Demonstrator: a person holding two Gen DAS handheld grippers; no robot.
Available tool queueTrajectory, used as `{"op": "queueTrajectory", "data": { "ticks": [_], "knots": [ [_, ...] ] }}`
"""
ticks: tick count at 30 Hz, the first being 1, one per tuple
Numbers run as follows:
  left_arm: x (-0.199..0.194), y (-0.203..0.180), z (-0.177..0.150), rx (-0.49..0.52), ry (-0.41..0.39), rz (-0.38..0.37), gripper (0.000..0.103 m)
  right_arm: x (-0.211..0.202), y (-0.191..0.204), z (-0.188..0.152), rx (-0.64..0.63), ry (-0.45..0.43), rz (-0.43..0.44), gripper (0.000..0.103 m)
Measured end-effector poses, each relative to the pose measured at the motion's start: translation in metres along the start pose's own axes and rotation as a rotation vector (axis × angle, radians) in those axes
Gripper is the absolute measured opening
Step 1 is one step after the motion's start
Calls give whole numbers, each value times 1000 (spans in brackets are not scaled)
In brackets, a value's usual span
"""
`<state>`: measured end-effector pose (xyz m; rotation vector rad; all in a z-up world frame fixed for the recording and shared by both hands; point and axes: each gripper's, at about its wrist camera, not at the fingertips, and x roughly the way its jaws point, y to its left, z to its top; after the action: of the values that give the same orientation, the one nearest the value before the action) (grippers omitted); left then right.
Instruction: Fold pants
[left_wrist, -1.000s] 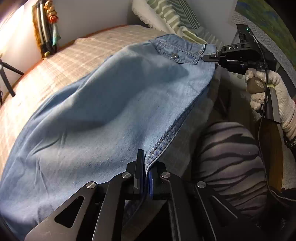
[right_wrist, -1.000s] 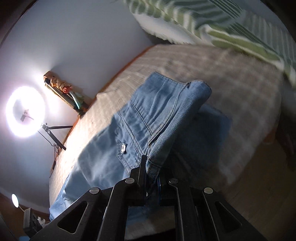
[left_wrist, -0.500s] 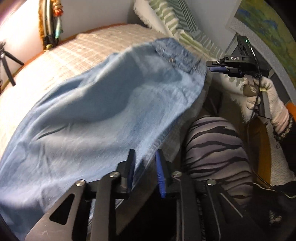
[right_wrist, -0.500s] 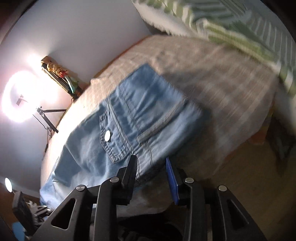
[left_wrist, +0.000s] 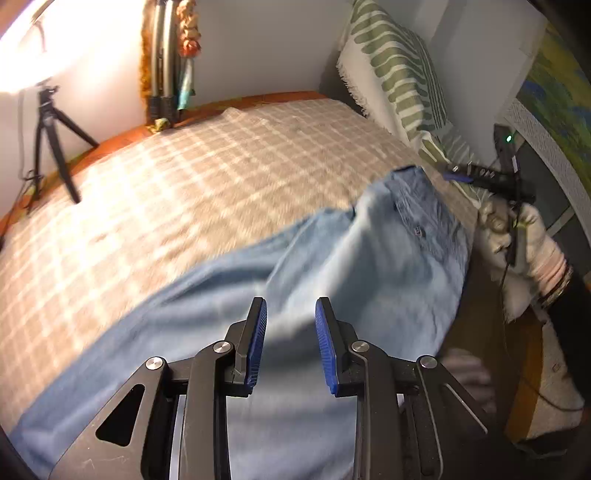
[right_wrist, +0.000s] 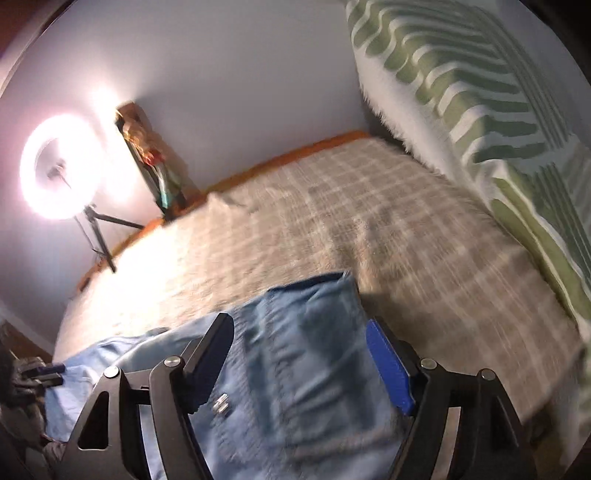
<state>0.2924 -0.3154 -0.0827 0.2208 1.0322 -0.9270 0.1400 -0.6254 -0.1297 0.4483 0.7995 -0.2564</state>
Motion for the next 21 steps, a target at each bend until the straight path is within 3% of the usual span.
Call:
{"op": "queueTrajectory", "data": {
  "ticks": [3,7,10,12,18,20,21],
  "knots": [
    [25,3,26,-20,25,-15,25,30,-16,12,53,37,6,77],
    [66,0,51,-22,93,-69,25,58,-39,22,148,69,96,81],
    [94,1,60,-55,117,-104,42,73,-47,21,155,112,162,82],
    [106,0,63,-66,131,-123,43,80,-48,19,151,140,186,82],
    [130,-10,64,-22,161,-84,43,85,-44,8,116,171,306,84],
    [135,-14,63,-24,162,-89,37,82,-39,4,85,176,319,69],
    [135,-16,62,-18,155,-84,30,81,-37,3,79,180,323,47]
  ]
}}
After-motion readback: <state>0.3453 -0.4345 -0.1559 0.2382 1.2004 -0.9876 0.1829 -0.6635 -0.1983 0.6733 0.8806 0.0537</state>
